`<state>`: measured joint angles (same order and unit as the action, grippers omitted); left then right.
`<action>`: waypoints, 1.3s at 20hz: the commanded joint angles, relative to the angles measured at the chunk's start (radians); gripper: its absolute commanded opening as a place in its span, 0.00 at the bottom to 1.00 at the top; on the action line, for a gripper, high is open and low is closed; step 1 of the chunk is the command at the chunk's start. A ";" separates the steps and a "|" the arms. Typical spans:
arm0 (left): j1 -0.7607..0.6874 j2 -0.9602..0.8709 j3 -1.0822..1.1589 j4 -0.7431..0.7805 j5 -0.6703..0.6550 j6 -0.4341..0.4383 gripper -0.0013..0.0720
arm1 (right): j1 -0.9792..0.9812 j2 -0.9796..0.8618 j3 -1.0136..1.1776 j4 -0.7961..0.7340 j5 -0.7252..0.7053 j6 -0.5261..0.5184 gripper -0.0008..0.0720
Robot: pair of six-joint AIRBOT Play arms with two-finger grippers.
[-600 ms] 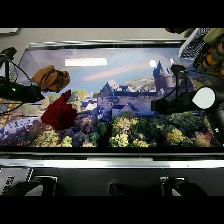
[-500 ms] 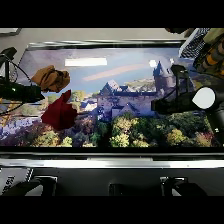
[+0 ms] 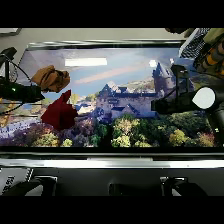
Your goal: Fold the clothes and pants, and hang the long-sleeved shirts on hangers.
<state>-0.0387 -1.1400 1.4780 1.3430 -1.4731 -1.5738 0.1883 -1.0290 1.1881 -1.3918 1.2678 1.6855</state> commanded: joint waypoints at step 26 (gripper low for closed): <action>-0.005 -0.257 -0.160 0.216 0.241 -0.114 1.00 | 0.001 0.000 0.001 0.003 -0.010 0.005 0.22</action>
<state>-0.0387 -1.3079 1.3746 1.5452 -1.3182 -1.6768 0.1883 -1.0290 1.1881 -1.3899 1.2594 1.6863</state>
